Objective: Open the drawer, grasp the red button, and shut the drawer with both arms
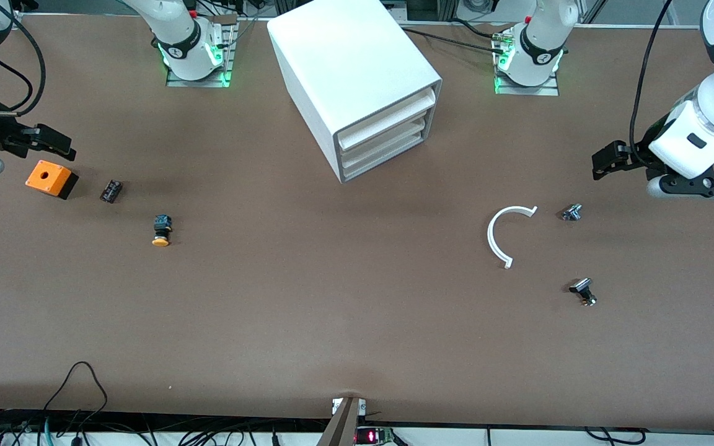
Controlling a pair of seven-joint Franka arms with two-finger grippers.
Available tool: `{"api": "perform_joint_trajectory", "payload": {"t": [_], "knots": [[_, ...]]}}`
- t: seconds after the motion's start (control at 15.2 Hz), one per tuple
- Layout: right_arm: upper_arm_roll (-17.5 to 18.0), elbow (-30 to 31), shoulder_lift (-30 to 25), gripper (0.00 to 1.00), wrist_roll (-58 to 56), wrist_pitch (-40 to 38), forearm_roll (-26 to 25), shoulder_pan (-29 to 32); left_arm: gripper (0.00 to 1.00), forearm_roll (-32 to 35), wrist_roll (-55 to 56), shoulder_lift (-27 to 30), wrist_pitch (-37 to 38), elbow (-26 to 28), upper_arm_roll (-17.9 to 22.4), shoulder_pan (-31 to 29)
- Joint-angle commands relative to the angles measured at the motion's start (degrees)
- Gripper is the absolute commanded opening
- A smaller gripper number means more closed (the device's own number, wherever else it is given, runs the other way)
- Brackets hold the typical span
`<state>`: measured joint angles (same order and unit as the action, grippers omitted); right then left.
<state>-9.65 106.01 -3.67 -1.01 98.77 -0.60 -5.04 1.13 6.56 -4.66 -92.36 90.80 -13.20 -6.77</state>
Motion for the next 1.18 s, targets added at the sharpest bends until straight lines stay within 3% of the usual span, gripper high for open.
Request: {"api": "perform_joint_trajectory", "payload": {"t": [0.0,0.2,0.39,0.53,0.66,0.86,1.12], "knots": [[0.15,3.76,-3.19,1.00,0.93,2.21,-0.89,-0.23,1.00,-0.69,-1.29,-1.32,2.44,-1.86,-0.68,0.17],[0.15,3.68,-3.19,1.00,0.93,2.13,-0.89,-0.23,1.00,-1.48,-1.29,-4.20,3.85,-1.68,-3.22,-0.26],[0.15,2.98,-2.57,1.00,0.49,2.13,-0.81,-0.23,1.00,-3.32,-1.81,-7.20,3.42,1.91,-6.30,0.09],[0.24,2.80,-2.57,1.00,0.40,1.69,-0.81,-0.32,1.00,-9.53,-2.17,-9.74,2.37,5.33,-7.19,0.17],[0.68,2.54,-2.40,1.00,-0.04,1.69,-0.54,-0.93,1.00,-19.71,-2.17,-10.90,-3.93,12.34,-7.19,0.26],[4.01,2.45,-2.31,1.00,0.57,1.34,-0.72,-1.90,1.00,-31.60,-3.83,-13.26,-10.64,19.13,-8.50,1.22],[10.15,1.92,-2.22,1.00,0.93,0.45,-0.46,-2.25,1.00,-42.32,-11.91,-15.99,-15.55,26.24,-9.99,4.48]]}}
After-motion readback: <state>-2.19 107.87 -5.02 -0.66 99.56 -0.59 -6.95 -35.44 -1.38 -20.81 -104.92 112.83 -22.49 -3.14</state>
